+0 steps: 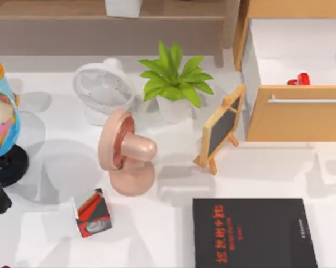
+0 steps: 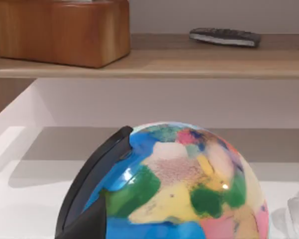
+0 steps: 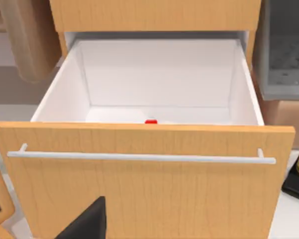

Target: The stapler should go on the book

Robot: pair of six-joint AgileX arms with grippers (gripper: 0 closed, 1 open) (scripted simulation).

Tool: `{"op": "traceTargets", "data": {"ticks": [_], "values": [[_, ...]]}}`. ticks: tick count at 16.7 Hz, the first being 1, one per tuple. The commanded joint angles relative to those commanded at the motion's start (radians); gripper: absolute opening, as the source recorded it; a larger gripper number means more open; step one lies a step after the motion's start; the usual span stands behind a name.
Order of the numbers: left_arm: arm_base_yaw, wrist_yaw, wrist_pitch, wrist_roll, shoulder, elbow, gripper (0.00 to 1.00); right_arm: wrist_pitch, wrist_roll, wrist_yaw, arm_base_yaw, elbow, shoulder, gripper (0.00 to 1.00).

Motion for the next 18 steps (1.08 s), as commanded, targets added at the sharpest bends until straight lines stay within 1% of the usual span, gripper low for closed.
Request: {"op": "traceTargets", "data": {"ticks": [12,15,18], "values": [[0.000,0.000,0.000,0.000,0.000,0.000,1.00,-0.656,-0.036,-0.032,0.116,1.104,1.265,1.00],[0.000,0.000,0.000,0.000,0.000,0.000,1.00,-0.791,-0.023,-0.041,0.121,1.370,1.528,1.00],[0.000,0.000,0.000,0.000,0.000,0.000,1.00,-0.901,0.000,-0.030,0.097,1.597,1.744,1.00]]}}
